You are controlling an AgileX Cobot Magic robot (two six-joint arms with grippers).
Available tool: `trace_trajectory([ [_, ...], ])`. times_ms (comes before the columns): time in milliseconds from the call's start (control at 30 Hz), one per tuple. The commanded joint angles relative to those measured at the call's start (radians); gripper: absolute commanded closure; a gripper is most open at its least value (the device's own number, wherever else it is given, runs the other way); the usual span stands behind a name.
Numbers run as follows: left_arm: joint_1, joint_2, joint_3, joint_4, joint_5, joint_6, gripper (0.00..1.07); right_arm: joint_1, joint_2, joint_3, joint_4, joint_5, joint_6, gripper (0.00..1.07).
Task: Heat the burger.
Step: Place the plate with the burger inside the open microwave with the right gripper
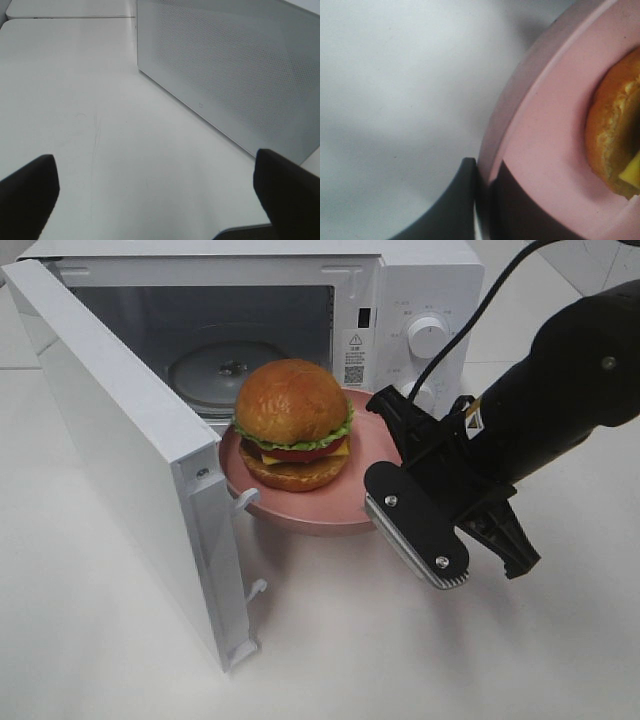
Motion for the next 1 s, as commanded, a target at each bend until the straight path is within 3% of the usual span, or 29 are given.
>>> trace_trajectory([
  [33,-0.004,-0.015,-0.001,-0.002,-0.013,-0.007,0.09,0.019,0.033,-0.059,0.007,-0.058,0.008,1.07],
  [1000,-0.004,-0.015,-0.001,-0.002,-0.013,-0.007,0.09,0.02,0.272,-0.366,-0.042,0.024,0.104,1.07],
])
